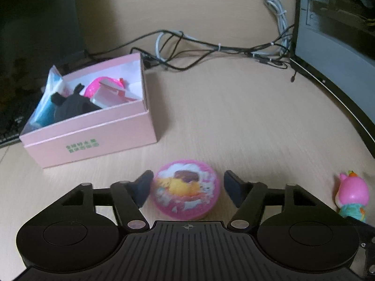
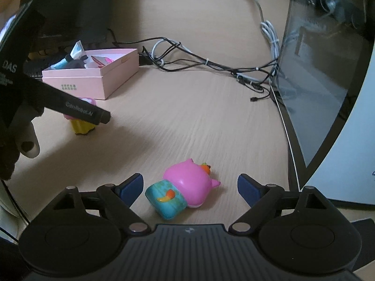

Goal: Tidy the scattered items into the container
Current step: 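Grasp the cup toy with the left tool while the right tool holds the pig toy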

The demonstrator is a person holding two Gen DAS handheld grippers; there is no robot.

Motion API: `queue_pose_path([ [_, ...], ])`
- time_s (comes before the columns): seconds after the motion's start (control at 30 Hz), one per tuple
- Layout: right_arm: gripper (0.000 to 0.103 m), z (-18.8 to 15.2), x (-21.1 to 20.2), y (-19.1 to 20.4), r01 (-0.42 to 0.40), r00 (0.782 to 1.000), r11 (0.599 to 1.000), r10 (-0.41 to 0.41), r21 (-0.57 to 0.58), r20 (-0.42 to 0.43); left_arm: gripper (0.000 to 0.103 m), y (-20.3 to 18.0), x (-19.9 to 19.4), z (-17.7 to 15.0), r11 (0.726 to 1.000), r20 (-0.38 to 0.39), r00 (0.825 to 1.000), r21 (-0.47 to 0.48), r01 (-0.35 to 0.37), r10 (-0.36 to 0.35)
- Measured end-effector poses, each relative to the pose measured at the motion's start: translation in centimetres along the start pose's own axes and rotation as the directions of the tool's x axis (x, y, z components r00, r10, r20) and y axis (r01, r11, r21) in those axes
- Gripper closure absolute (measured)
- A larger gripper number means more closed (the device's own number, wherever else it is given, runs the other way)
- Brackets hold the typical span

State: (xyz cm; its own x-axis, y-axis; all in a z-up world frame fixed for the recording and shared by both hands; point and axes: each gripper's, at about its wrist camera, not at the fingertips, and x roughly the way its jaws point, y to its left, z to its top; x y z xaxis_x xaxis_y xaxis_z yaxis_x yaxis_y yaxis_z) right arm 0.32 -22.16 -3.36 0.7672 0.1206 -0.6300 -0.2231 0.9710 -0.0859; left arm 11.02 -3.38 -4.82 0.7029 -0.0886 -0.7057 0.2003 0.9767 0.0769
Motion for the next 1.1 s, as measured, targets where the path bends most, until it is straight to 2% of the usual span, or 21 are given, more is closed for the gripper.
queue_pose_path([
  [0.07,0.014,0.0,0.2,0.1,-0.009,1.000,1.000,0.009,-0.002,-0.007,0.042,0.1,0.0,-0.2,1.000,-0.004,1.000,-0.004,0.002,-0.002],
  [0.33,0.014,0.9,1.4,0.0,-0.065,0.997,0.997,0.067,0.047,-0.038,0.042,1.2,-2.8,-1.8,0.999,-0.008,1.000,-0.027,0.021,-0.021],
  [0.47,0.014,1.8,2.8,-0.1,-0.098,0.991,0.992,0.105,0.084,-0.087,0.042,2.2,-4.4,-2.8,0.998,-0.014,1.000,-0.051,0.022,-0.023],
  [0.53,0.020,2.1,3.4,0.1,-0.093,0.989,0.992,0.102,0.084,-0.111,0.042,3.0,-4.9,-3.3,0.997,-0.016,1.000,-0.074,0.016,-0.018],
  [0.6,0.048,2.6,3.7,0.4,-0.103,0.985,0.992,0.111,0.071,-0.130,0.042,3.8,-5.3,-3.6,0.996,-0.017,1.000,-0.094,0.007,-0.009],
  [0.63,0.056,2.7,3.9,0.7,-0.109,0.983,0.992,0.117,0.066,-0.139,0.042,4.3,-5.4,-3.6,0.995,-0.014,1.000,-0.102,0.002,-0.003],
  [0.67,0.058,2.9,4.0,0.9,-0.115,0.982,0.992,0.123,0.058,-0.146,0.042,4.7,-5.6,-3.7,0.994,-0.010,1.000,-0.109,-0.004,0.003],
  [0.87,0.063,5.1,4.1,3.8,-0.158,0.980,0.987,0.157,0.007,-0.121,0.042,7.7,-6.7,-3.7,0.992,0.022,1.000,-0.125,-0.013,0.016],
  [1.1,0.064,9.4,1.9,7.9,-0.214,0.977,0.977,0.215,0.019,-0.002,0.042,11.7,-7.6,-3.7,0.997,0.052,0.999,-0.081,0.013,-0.009],
])
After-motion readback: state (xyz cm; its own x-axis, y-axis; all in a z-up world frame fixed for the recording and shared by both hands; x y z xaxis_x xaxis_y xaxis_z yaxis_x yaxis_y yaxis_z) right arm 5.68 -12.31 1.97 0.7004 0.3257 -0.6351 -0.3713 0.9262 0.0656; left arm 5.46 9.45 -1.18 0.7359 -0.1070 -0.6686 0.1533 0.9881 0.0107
